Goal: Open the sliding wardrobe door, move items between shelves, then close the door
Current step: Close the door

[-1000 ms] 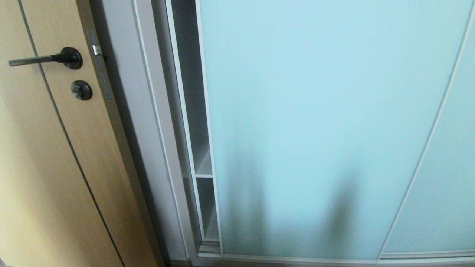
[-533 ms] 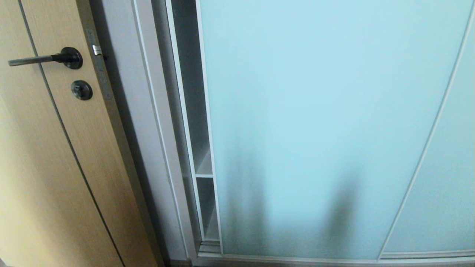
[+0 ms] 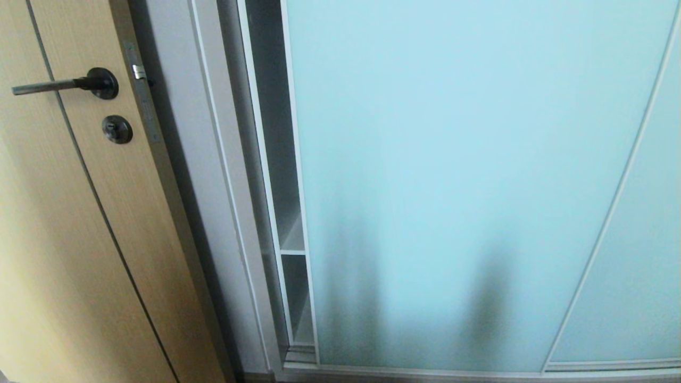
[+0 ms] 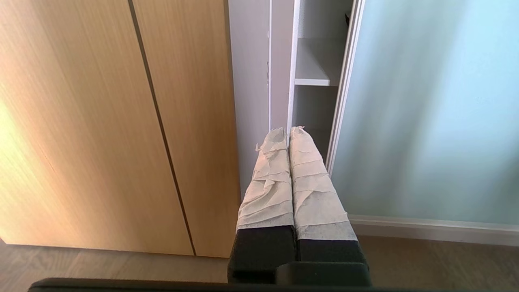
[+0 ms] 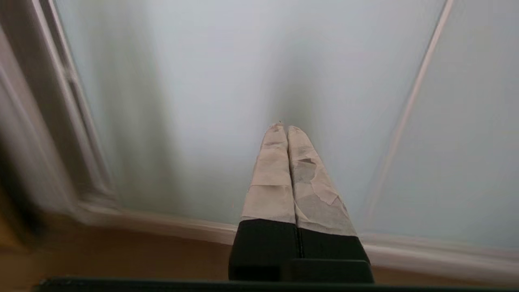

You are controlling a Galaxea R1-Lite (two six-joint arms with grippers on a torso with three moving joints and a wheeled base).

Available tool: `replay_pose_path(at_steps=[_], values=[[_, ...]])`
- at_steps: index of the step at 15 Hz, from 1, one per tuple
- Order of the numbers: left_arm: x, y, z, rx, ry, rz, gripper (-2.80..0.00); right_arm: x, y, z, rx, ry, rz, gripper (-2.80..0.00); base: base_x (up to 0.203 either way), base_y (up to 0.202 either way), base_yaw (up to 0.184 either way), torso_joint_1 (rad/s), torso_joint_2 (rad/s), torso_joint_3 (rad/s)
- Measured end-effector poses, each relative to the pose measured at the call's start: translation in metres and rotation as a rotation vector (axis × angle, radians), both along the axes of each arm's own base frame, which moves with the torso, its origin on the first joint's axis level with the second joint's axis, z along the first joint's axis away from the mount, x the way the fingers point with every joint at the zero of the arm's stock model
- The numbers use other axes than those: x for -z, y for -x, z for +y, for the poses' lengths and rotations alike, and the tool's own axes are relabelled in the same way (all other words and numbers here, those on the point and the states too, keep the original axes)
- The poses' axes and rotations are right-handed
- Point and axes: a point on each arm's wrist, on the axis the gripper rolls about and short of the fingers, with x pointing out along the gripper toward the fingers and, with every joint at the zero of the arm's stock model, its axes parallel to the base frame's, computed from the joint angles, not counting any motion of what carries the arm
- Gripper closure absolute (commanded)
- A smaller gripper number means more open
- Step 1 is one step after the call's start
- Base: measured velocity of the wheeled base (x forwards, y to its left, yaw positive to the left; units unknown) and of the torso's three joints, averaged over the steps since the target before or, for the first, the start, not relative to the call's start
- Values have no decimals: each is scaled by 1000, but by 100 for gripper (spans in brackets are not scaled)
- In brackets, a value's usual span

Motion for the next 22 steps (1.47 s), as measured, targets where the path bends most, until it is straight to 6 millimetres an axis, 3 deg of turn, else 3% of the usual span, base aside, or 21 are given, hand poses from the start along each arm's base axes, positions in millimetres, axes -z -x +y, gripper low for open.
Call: replay_pose_path(at_steps=[2,6,22], values=[[0,0,0,0,0,0,0,3,0,0,1,54,28,0,0,0,0,0,0,0],[0,0,0,0,0,0,0,4,0,0,12,-74,36,0,0,0,0,0,0,0],[0,0,0,-1,0,7,0,4,0,0,12,-78,38,0,0,0,0,0,0,0]])
